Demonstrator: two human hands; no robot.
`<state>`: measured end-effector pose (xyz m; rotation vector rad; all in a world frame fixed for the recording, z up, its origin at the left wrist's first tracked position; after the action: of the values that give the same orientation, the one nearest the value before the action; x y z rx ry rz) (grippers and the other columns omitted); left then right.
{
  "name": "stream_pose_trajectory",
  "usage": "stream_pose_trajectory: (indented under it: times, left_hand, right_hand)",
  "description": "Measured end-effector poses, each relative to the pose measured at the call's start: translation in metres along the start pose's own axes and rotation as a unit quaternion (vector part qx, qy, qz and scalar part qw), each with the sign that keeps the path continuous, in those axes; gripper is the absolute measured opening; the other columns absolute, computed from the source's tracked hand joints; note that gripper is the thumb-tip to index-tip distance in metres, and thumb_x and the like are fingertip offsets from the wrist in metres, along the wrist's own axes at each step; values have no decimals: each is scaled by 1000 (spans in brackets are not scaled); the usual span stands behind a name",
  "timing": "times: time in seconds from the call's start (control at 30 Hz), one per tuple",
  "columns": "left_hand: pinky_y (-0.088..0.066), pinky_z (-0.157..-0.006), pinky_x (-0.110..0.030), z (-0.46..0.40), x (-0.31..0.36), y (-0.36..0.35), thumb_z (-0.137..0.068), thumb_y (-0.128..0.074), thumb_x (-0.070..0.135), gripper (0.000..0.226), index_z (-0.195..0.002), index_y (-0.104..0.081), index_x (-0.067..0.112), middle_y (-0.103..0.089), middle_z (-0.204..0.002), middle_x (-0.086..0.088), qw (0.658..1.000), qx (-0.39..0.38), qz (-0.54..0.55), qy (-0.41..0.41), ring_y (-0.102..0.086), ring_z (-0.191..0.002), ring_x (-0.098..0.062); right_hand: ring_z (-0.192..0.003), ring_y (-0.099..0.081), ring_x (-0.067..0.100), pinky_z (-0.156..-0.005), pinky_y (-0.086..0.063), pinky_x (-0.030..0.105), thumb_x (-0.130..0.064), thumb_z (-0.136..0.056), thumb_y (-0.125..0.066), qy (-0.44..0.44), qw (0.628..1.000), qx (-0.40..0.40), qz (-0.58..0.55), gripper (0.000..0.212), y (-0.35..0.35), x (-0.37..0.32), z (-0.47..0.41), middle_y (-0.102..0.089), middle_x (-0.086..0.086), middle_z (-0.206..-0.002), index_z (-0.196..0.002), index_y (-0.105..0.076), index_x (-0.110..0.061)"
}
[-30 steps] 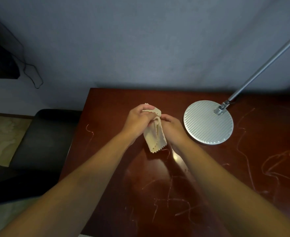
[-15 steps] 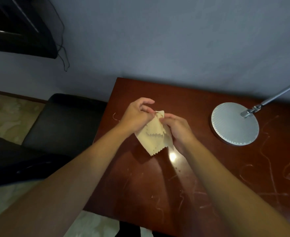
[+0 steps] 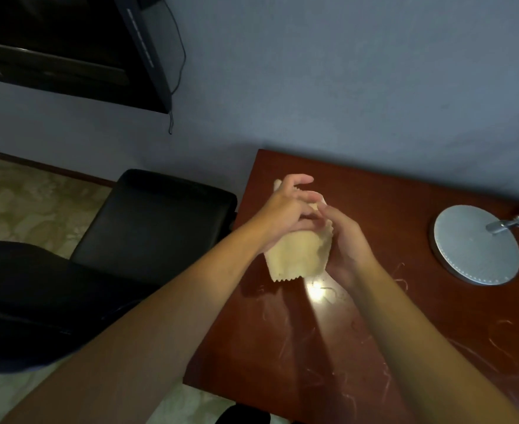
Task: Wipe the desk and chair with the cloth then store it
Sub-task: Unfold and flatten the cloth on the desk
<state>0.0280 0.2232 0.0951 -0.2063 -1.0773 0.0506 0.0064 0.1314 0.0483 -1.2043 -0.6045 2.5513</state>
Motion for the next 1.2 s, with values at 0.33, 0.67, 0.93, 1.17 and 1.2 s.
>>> stream_pose_trajectory:
  times: [0.33, 0.67, 0.93, 1.17, 1.2]
  left_hand:
    - [-61, -76, -37, 5, -34, 96, -94, -60, 38, 17, -97, -61, 21, -70, -105, -5, 954, 185, -200, 122, -68, -90, -21]
    - [-50, -76, -33, 12, 7, 38, -86, -63, 56, 28, -90, -57, 29, -58, -94, 12, 886, 139, -427, -117, -59, -88, -12]
    - [-54, -74, -39, 40, 13, -31, -83, -66, 25, 21, -102, -66, 15, -58, -101, -4, 718, 91, -573, -384, -60, -87, -24]
    - [-54, -60, -40, 48, 27, -39, -94, -57, 20, 9, -97, -64, 15, -64, -91, 2, 748, 52, -520, -410, -63, -75, -20]
    - [-54, -60, -39, 51, 27, -40, -95, -56, 20, 9, -98, -63, 15, -65, -92, 3, 749, 35, -515, -414, -63, -75, -19]
  right_hand:
    - [-82, -66, 28, -74, -54, 40, 3, -87, -46, -16, 996, 81, -32, 27, 8, 9, -6, -66, 11, -91, -104, -61, -11]
    - [-81, -68, 26, -75, -54, 40, -25, -94, -59, 2, 990, 130, 49, 26, 14, 5, 5, -72, 10, -86, -107, -70, -4]
    - [-48, -50, 11, -48, -41, 23, -21, -94, -54, -44, 986, 157, -31, 24, 29, 2, 11, -51, -2, -58, -70, -57, -16]
    - [-45, -44, 12, -43, -40, 21, -24, -96, -50, -43, 986, 154, -48, 27, 36, -6, 18, -42, -3, -58, -70, -51, -19]
    - [-44, -42, 11, -43, -38, 21, -24, -96, -49, -39, 985, 160, -56, 29, 39, -9, 20, -39, -4, -57, -68, -48, -20]
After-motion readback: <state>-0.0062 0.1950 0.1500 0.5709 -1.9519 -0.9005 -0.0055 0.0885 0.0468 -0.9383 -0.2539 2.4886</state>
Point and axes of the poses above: each hand's wrist, its own z-axis away from the middle knuckle, its own y-axis out of the back of the hand, x = y × z, the point moved 10 cm from there along -z, towards the middle knuckle
